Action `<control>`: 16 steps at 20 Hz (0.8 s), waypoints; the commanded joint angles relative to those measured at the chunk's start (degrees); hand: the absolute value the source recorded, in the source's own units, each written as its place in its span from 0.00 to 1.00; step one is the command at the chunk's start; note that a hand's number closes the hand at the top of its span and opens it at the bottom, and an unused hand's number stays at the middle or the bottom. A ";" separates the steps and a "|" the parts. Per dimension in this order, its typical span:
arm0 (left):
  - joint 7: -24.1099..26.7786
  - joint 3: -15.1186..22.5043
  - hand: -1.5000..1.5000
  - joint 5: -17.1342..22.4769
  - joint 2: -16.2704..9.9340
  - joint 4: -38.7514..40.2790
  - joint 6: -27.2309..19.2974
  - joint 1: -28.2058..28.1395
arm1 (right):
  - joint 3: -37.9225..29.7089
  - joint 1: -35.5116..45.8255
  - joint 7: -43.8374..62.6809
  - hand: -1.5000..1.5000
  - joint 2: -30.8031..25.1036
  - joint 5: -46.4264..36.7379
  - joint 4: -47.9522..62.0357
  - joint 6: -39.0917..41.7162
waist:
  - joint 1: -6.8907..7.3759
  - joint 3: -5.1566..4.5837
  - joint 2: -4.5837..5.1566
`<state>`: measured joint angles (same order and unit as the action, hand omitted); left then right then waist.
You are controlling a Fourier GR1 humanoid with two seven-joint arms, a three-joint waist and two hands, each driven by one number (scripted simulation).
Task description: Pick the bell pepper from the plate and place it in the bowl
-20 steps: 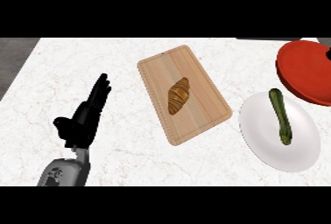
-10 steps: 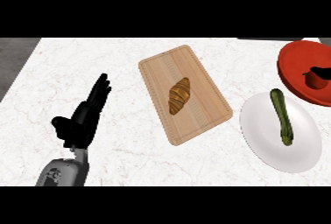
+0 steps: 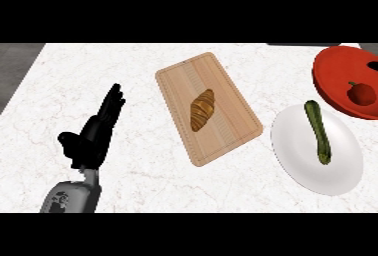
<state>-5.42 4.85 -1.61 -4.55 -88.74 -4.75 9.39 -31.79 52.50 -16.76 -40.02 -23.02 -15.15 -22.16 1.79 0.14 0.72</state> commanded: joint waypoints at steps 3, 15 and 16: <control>0.75 -1.88 0.50 0.02 -0.79 2.62 0.30 1.00 | -5.01 -3.47 -2.62 0.00 -2.95 6.93 -1.12 7.67 | -1.48 -0.08 -0.45; -3.67 -0.95 0.50 -1.04 -0.03 -2.92 -0.40 -0.74 | -7.18 -15.08 -4.57 0.00 -3.45 16.94 -10.50 22.73 | -2.21 -0.15 -0.96; 2.76 -1.08 0.50 -1.69 0.69 1.36 -0.17 -1.94 | -5.48 -14.43 -4.54 0.00 -1.70 16.30 -10.06 21.04 | -1.69 -0.14 -0.70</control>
<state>-4.88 3.79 -2.55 -4.19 -88.78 -4.97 7.88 -38.09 41.43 -20.26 -42.76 -8.57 -22.78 -3.57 -0.02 0.00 -0.05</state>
